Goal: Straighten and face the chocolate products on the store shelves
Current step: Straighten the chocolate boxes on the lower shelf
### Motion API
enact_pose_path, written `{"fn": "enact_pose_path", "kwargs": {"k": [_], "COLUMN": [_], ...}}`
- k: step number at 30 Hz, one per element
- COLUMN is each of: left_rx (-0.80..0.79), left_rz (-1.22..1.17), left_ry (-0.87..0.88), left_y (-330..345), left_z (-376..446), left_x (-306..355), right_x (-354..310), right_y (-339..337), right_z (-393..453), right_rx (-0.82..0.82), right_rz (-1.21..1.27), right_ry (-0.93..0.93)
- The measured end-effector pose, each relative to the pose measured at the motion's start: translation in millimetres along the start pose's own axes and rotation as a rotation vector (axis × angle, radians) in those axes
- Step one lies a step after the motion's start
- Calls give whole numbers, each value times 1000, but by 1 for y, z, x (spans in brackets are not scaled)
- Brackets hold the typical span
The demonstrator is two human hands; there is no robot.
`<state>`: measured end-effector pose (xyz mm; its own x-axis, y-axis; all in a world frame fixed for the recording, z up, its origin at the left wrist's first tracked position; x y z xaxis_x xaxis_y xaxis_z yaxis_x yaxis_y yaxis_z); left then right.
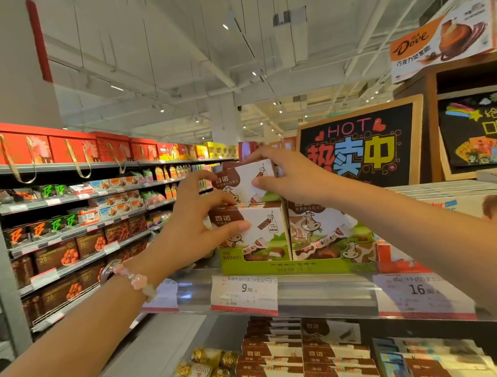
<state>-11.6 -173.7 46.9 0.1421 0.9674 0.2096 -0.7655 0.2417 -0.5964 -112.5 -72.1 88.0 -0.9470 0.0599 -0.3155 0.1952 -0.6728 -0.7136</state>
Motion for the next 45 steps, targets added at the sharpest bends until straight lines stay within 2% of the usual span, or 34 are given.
{"fn": "enact_pose_path", "kwargs": {"k": [4,9,12,16,18,21,28,31,38,41,45], "left_rx": [-124,-237,-250,-263,-246,-203,-244,-240,-96,-22,-21], "left_rz": [-124,-87,-64,-103,-151,-254,-297,-163,44,12,-133], "left_ry": [-52,2,-1,-57,-93,-153,-176,-135,-11,52,134], "left_y": [8,8,8,10,13,16,20,22,10,1,7], "left_z": [4,15,20,19,16,15,17,17,22,29,41], "left_x": [0,5,6,-1,-4,-11,-14,-14,4,26,68], "right_x": [3,2,-1,-5,-4,-1,6,6,7,11,15], "right_y": [3,12,13,-2,-12,-12,-19,-31,-48,-57,-82], "right_z": [4,5,5,0,-8,-16,-24,-30,-53,-64,-85], "right_rx": [-23,-90,-115,-10,60,72,77,123,122,142,220], "right_rz": [5,-70,-66,-76,-150,-224,-78,-55,-88,-136,-201], "right_ry": [47,22,-11,-60,-104,-119,-21,-13,52,75,84]}}
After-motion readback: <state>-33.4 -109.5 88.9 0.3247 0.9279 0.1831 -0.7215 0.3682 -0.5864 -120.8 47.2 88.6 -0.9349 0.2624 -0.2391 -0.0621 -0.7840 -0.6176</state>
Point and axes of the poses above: each hand's wrist, its own z-axis towards the middle knuckle, its own y-axis out of the palm, x = y × z, the point moved 8 cm from there along z, towards the middle knuckle, and after that the axes turned 3 degrees about -z, right-handed, at the moved point
